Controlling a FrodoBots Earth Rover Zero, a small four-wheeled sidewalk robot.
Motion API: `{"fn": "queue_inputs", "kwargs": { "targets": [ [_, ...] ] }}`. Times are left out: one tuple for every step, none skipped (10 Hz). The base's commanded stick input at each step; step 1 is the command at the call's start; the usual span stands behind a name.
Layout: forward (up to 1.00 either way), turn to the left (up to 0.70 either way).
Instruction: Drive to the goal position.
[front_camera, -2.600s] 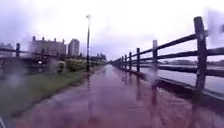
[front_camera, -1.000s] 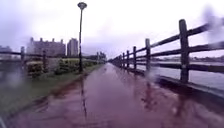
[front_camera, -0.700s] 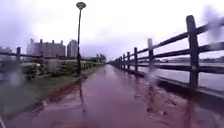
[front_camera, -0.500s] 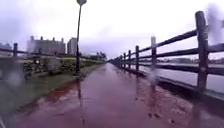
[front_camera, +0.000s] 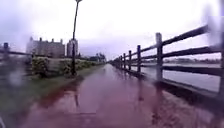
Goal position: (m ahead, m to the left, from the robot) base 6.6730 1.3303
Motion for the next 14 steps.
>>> {"fn": "queue_inputs", "kwargs": {
  "targets": [
    [1.00, 0.00],
    [1.00, 0.00],
    [1.00, 0.00],
    [1.00, 0.00],
    [1.00, 0.00],
    [1.00, 0.00],
    [1.00, 0.00],
    [1.00, 0.00],
    [1.00, 0.00],
    [1.00, 0.00],
    [1.00, 0.07],
    [1.00, 0.16],
    [1.00, 0.01],
    [1.00, 0.00]
  ]
}}
